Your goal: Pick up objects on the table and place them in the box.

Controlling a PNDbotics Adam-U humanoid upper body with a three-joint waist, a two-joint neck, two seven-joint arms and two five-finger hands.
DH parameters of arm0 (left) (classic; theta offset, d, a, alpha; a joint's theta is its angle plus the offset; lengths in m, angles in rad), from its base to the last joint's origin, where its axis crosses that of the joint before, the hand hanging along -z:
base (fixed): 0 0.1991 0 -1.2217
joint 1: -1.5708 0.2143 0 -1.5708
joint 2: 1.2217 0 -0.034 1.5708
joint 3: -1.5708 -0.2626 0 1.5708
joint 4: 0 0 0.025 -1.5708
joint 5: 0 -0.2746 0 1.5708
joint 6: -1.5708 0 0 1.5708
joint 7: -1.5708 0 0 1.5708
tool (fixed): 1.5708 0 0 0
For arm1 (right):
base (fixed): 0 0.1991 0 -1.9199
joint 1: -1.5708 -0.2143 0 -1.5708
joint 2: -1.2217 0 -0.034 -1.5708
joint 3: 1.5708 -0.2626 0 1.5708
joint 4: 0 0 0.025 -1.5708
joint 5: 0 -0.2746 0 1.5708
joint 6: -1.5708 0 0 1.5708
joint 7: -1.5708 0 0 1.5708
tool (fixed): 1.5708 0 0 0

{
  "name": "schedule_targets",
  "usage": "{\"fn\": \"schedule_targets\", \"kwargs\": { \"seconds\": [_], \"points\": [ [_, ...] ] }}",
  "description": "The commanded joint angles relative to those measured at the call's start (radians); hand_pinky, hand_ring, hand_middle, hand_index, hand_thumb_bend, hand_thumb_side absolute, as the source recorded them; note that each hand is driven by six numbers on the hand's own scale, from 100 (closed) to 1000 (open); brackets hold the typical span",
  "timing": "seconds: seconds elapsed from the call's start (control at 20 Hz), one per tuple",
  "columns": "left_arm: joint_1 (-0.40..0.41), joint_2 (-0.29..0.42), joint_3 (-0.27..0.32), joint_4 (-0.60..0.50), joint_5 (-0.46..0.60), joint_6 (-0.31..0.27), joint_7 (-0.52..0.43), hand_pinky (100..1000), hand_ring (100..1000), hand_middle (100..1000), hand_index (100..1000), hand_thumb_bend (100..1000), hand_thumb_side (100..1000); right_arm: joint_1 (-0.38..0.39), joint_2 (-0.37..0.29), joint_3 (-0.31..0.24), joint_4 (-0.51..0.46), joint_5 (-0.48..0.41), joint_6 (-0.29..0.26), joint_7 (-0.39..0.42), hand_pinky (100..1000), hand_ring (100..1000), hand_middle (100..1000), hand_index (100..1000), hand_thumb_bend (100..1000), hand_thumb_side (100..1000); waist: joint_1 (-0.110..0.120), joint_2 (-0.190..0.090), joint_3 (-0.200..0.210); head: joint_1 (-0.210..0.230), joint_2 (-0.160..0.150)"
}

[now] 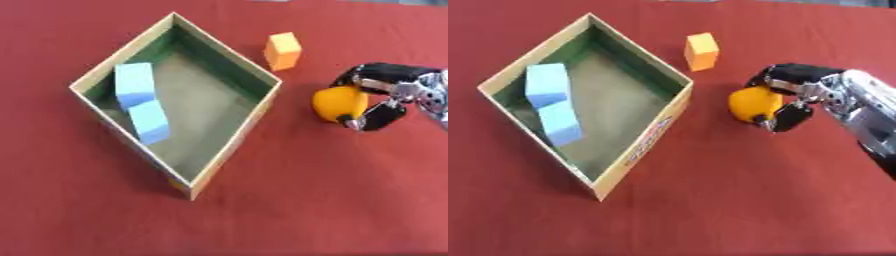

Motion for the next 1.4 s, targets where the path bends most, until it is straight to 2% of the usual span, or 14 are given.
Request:
{"fn": "schedule_targets", "kwargs": {
  "seconds": [0.05,0.3,0.45,0.6,0.65,0.7,0.85,1.0,1.15,1.4],
  "points": [
    [-0.003,0.012,-0.002,-0.015,0.008,0.001,-0.005,919,785,708,848,166,791,-0.013,-0.028,-0.012,-0.027,-0.029,0.009,-0.030,817,802,624,793,100,211,0.016,-0.001,-0.001,0.001,-0.007],
    [-0.003,0.009,-0.002,-0.015,0.010,0.004,-0.008,920,785,708,848,166,791,-0.021,-0.042,-0.019,-0.058,-0.032,0.014,-0.040,790,766,578,747,100,206,0.014,-0.002,-0.001,0.003,-0.006],
    [-0.004,0.010,-0.003,-0.015,0.011,0.005,-0.009,920,786,708,848,167,791,-0.022,-0.047,-0.037,-0.096,-0.019,0.015,-0.085,784,755,568,740,100,182,0.013,-0.003,-0.002,0.006,-0.007],
    [-0.004,0.010,-0.002,-0.015,0.013,0.005,-0.008,920,786,709,848,167,790,-0.031,-0.058,-0.069,-0.177,0.000,0.003,-0.145,782,749,560,736,100,153,0.011,-0.007,-0.004,0.008,-0.006],
    [-0.004,0.011,-0.002,-0.015,0.013,0.005,-0.008,919,786,709,848,169,791,-0.038,-0.063,-0.081,-0.215,0.006,-0.003,-0.162,782,748,559,736,100,279,0.011,-0.008,-0.004,0.008,-0.005],
    [-0.003,0.011,-0.002,-0.015,0.013,0.005,-0.008,919,786,709,848,167,789,-0.047,-0.067,-0.091,-0.255,0.008,-0.009,-0.175,782,747,557,736,100,128,0.011,-0.009,-0.005,0.007,-0.004],
    [-0.002,0.012,-0.003,-0.015,0.014,0.006,-0.009,919,786,709,848,168,789,-0.093,-0.068,-0.112,-0.365,0.001,-0.027,-0.195,783,743,551,734,100,100,0.010,-0.013,-0.006,0.005,-0.001],
    [-0.002,0.013,-0.004,-0.015,0.017,0.005,-0.009,919,786,710,849,168,788,-0.183,-0.032,-0.099,-0.391,-0.027,-0.078,-0.195,787,735,545,731,100,100,0.010,-0.018,-0.004,0.003,0.002],
    [0.000,0.013,-0.005,-0.015,0.020,0.006,-0.011,919,786,710,849,169,788,-0.277,0.031,-0.060,-0.394,-0.049,-0.116,-0.157,789,734,544,731,100,100,0.009,-0.023,-0.002,0.001,0.002],
    [0.000,0.010,-0.007,-0.015,0.026,0.008,-0.014,919,787,710,849,170,787,-0.389,0.163,0.015,-0.394,-0.054,-0.119,-0.049,793,736,546,732,100,100,0.006,-0.027,0.004,-0.005,0.001]
  ]
}}
